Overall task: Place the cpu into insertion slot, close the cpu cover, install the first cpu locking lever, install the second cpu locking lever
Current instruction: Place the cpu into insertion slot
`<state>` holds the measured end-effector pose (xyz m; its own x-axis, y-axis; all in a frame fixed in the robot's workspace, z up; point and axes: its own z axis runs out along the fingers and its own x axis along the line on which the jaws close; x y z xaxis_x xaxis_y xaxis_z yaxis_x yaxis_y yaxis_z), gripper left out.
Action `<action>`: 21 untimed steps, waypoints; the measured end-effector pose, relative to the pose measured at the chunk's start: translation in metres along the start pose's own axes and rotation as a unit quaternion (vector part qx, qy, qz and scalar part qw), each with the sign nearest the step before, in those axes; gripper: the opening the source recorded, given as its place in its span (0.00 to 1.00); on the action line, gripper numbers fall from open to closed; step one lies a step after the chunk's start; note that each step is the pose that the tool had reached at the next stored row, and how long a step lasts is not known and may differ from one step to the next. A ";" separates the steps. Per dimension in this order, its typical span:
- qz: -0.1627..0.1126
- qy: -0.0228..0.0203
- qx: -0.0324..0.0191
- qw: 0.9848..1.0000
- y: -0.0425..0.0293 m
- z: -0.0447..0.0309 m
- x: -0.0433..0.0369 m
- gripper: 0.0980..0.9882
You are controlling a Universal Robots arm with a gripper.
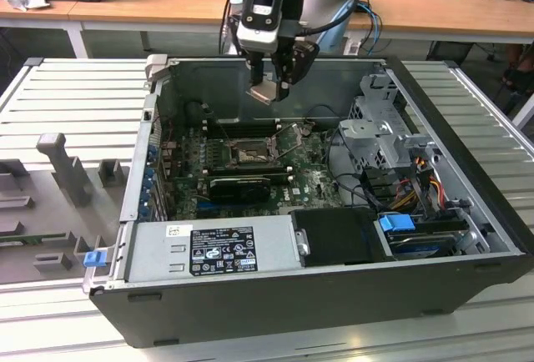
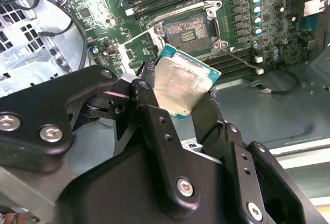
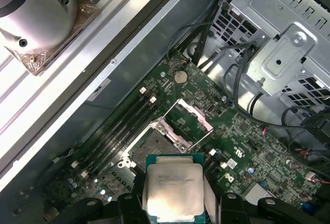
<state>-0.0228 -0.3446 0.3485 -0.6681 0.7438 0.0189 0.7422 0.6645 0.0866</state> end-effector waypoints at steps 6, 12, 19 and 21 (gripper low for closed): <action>0.015 -0.001 0.000 1.000 -0.0001 0.0004 0.0000 0.48; 0.030 -0.003 -0.001 1.000 -0.0001 0.0006 0.0000 0.48; 0.044 -0.004 -0.001 0.999 -0.0001 0.0007 0.0000 0.48; 0.049 -0.004 -0.001 0.999 -0.0001 0.0008 0.0000 0.48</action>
<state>-0.0229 -0.3446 0.3477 -0.5923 0.8055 0.0189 0.8036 0.5888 0.0866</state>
